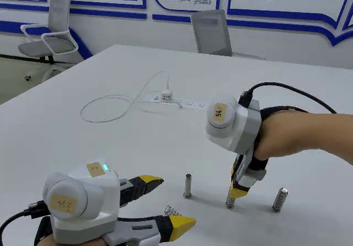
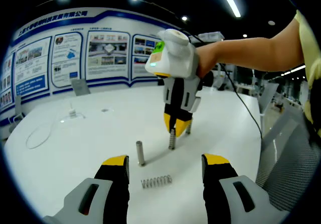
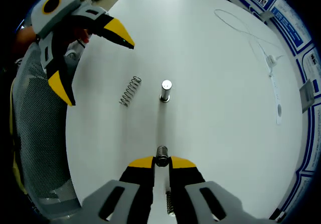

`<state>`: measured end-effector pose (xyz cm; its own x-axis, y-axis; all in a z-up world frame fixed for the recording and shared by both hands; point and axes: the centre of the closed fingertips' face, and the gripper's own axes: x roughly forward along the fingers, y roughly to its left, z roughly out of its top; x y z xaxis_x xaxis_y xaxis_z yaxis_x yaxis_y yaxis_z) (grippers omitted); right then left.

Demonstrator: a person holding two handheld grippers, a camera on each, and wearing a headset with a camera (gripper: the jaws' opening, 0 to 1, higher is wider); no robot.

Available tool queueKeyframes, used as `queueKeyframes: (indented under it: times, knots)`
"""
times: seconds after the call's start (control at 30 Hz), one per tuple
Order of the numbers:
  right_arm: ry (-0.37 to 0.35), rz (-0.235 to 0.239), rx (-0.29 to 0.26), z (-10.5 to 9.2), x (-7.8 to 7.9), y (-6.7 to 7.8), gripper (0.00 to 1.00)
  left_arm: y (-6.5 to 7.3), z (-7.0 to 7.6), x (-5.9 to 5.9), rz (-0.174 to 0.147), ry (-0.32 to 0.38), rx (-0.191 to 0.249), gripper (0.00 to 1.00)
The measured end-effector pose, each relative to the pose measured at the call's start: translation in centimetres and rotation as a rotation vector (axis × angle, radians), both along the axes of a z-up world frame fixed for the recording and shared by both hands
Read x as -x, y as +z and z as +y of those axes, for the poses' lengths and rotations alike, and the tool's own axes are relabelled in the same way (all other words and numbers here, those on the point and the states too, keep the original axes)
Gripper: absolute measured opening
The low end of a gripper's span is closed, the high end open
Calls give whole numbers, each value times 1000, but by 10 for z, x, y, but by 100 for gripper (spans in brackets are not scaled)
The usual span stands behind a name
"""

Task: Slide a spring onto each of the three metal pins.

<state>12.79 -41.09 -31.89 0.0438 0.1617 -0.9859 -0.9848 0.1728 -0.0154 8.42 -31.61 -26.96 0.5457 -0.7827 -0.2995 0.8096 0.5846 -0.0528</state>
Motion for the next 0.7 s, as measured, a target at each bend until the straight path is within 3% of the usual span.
queueKeyframes:
  times: [0.7]
  knots:
    - [-28, -35, -52, -7, 1, 4, 21, -1, 0, 0, 0, -4, -1, 60]
